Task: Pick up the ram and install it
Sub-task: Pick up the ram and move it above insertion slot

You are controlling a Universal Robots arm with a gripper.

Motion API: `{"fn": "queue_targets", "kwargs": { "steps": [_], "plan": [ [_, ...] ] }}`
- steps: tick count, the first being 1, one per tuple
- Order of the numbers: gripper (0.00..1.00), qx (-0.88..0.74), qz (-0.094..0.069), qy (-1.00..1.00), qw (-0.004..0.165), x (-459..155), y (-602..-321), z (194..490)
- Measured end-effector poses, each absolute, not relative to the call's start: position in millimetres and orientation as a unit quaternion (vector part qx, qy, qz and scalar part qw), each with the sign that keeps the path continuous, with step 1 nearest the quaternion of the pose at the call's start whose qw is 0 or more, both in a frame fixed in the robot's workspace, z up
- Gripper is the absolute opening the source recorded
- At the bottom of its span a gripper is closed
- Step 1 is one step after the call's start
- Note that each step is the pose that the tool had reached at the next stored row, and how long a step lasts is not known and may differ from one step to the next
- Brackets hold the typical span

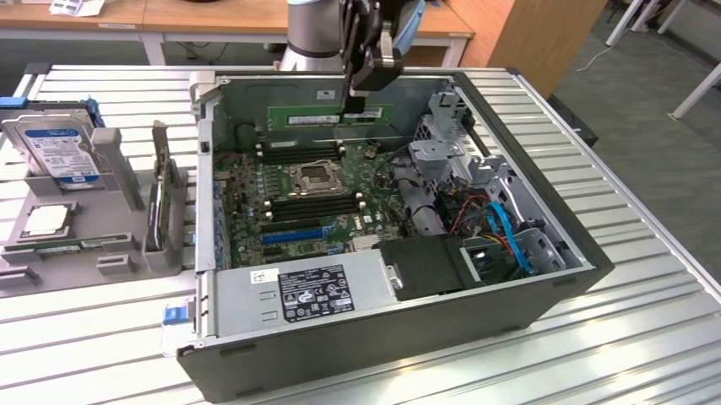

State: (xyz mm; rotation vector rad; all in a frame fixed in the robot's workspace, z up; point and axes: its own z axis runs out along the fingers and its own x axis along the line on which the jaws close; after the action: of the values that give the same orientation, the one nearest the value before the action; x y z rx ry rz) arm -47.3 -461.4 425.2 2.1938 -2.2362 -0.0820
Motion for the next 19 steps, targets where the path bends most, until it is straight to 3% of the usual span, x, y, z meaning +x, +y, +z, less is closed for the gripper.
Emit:
{"fn": "queue_targets", "kwargs": {
  "steps": [19],
  "plan": [
    [0.12,0.7,-0.026,-0.714,0.004,-47,-461,394]
  ]
}}
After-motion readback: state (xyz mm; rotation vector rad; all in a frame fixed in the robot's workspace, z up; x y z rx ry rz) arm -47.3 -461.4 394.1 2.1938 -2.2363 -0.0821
